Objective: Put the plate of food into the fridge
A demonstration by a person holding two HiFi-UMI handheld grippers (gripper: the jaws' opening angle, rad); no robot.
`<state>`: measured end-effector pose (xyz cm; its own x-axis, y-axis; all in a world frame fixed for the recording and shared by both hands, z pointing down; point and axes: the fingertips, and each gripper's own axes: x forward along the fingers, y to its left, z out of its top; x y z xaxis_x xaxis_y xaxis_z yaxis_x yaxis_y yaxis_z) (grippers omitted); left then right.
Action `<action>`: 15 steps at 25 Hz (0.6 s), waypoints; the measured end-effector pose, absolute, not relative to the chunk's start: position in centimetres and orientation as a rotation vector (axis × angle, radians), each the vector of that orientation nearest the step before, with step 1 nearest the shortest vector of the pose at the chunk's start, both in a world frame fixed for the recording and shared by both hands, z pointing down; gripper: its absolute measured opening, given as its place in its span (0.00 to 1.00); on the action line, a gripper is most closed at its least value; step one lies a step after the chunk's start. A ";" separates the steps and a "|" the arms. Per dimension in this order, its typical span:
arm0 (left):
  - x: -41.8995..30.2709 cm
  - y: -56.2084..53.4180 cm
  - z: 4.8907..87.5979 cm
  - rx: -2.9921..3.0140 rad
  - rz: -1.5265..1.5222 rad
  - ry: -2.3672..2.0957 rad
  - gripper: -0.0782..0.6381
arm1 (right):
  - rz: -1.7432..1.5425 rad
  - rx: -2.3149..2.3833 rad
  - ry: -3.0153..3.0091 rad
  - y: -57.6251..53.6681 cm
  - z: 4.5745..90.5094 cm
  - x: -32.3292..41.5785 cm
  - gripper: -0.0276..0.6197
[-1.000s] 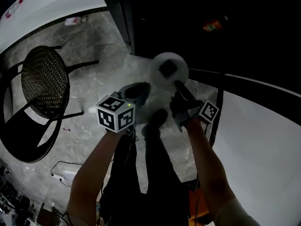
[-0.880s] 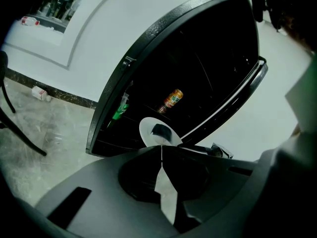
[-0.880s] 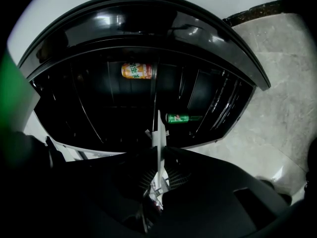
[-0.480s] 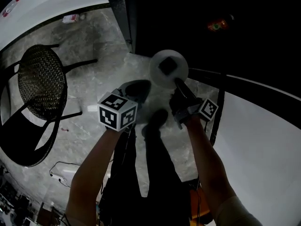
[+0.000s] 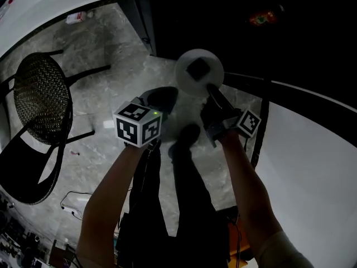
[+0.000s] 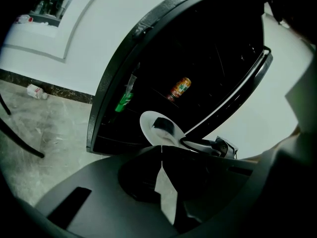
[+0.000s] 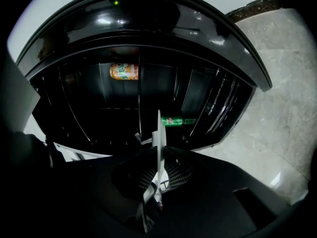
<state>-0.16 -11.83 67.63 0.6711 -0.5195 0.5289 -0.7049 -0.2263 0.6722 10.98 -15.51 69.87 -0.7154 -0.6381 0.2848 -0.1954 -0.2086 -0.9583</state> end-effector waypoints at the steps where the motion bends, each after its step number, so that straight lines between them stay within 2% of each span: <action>1: -0.1 -11.8 67.8 1.892 0.236 -0.960 0.13 | -1.996 -0.979 1.743 -15.4 70.0 11.0 0.09; 15: 1.0 -12.0 68.8 1.870 0.184 -1.002 0.13 | -2.009 -0.950 1.786 -15.6 70.7 11.6 0.09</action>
<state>1.00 -11.98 68.77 0.6497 -0.5594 0.5148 -0.7056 -0.1916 0.6823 11.60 -15.64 70.68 -0.7405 -0.6108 0.2802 -0.2069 -0.1894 -0.9598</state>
